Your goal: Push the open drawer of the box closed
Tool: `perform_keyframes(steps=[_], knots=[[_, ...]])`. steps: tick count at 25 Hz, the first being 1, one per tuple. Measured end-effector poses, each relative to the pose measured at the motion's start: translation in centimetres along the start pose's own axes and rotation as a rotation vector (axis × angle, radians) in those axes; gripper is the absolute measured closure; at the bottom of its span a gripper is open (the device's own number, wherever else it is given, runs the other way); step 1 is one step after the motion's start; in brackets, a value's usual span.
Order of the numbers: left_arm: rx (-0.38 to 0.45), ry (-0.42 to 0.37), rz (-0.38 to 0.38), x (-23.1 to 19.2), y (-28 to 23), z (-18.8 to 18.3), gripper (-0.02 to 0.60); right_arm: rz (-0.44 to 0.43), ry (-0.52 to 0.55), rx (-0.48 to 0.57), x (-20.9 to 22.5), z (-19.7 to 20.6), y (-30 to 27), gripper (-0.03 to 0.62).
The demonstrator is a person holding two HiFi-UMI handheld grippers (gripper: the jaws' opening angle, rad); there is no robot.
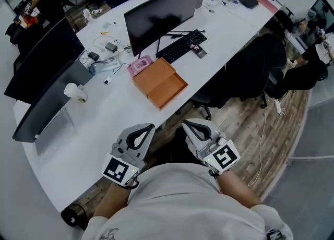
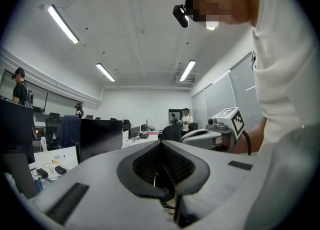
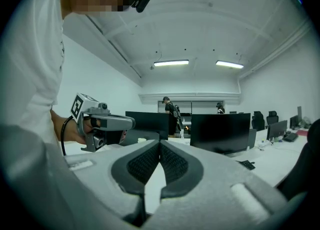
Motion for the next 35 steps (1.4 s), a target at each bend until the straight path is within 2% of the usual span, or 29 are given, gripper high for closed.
perform_keyframes(steps=[6,10,21,25,35], knots=[[-0.033,-0.023,-0.021,-1.4,0.2,0.3,0.583,-0.021,-0.007,0.011,0.9,0.1,-1.7,0.591],[-0.008,0.004,-0.037,-2.7,-0.3,0.5,0.583,-0.029,-0.002,0.000,2.0,0.6,-3.0,0.591],[-0.027,0.017,-0.061,-5.7,-3.8,1.8,0.583,-0.036,-0.005,-0.056,6.5,2.8,-5.6,0.591],[-0.089,0.017,-0.055,-7.0,-6.2,4.0,0.583,-0.025,-0.017,-0.112,9.3,5.3,-6.6,0.591],[-0.196,0.077,-0.084,-10.3,-12.6,10.9,0.583,-0.039,-0.090,-0.233,15.2,12.0,-9.4,0.591]])
Point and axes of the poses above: the fingertips, and each gripper's own axes: y backward along the fingers, x to its right, z out of its underside, the point moved 8 cm from there along y, backward along the fingers, and after that the axes turned 1 degree about -z, right-handed, at the moved point
